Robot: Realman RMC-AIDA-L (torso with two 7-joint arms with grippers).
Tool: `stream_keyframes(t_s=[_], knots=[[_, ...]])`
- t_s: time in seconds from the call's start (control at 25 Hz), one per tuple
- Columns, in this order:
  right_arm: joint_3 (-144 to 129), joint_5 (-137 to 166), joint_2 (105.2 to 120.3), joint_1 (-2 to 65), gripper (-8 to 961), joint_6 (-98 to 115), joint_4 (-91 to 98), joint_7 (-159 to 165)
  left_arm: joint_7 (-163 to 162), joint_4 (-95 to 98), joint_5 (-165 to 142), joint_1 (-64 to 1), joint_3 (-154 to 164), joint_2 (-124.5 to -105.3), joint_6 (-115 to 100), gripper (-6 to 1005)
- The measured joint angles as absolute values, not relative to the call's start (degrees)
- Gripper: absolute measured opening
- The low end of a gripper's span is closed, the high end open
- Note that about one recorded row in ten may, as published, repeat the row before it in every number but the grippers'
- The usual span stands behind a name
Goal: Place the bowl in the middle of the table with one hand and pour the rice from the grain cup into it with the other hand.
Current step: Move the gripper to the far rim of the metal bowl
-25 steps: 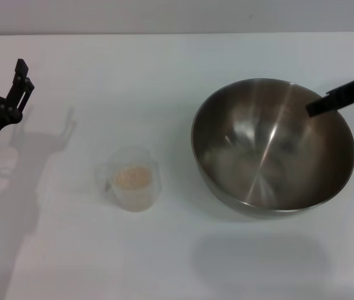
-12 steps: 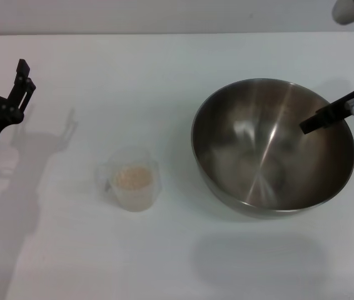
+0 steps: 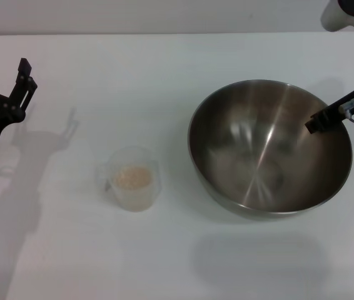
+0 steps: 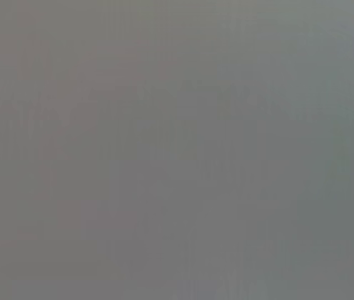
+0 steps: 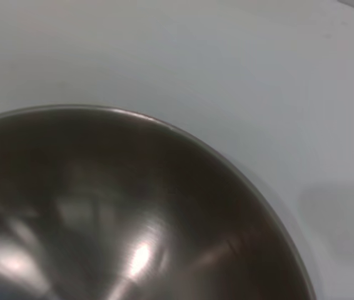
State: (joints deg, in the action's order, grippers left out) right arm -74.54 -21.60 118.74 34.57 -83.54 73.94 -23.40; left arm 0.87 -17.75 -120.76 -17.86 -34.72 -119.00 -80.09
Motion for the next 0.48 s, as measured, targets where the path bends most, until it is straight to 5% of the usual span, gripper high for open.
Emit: stream_keyframes(t_s=[0.2, 0.48], knots=[[-74.49, -21.56, 118.74, 34.58, 154, -83.46, 73.82, -23.44, 0.87, -17.75, -120.76, -17.93, -34.72, -119.00, -79.90, 818], [-73.56, -21.52, 118.77, 33.69, 81, -83.47, 77.37, -23.45, 0.87, -17.75, -120.76, -17.93, -34.72, -119.00, -79.89, 816]])
